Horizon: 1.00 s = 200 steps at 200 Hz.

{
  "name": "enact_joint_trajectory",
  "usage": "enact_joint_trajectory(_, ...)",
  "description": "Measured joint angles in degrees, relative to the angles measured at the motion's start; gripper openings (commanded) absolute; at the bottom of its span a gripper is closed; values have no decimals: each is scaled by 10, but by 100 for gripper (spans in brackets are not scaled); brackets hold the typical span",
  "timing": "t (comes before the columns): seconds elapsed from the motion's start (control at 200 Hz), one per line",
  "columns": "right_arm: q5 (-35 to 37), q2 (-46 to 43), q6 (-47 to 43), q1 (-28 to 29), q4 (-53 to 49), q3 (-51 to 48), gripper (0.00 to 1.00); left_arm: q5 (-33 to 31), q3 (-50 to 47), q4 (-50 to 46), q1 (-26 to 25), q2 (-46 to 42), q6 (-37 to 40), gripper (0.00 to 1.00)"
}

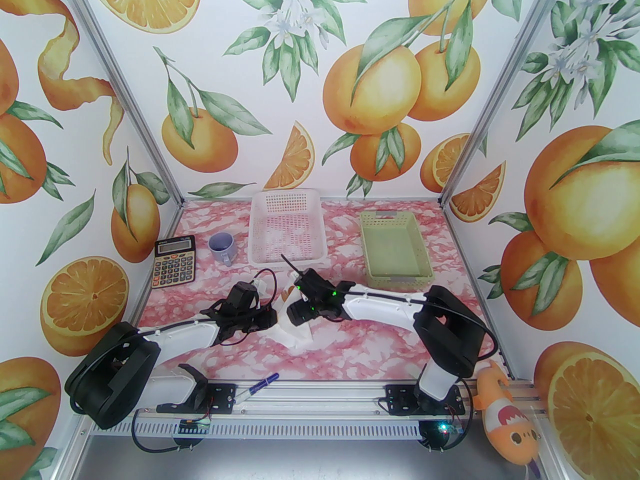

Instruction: Place the utensils on the paper napkin and roll it up

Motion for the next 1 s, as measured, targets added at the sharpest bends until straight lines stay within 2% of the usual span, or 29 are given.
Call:
enact_joint_trajectory(0.4, 15, 85, -12, 3, 17, 38, 82, 1, 0, 0, 0, 0, 0, 0)
enact_joint_trajectory(0.795, 52, 86, -30, 9, 28, 27, 73, -7, 0, -7, 0, -6, 0, 0)
enact_joint_trajectory(1.001, 58, 80, -43, 11, 42, 14, 64, -7, 0, -3, 0, -8, 0, 0)
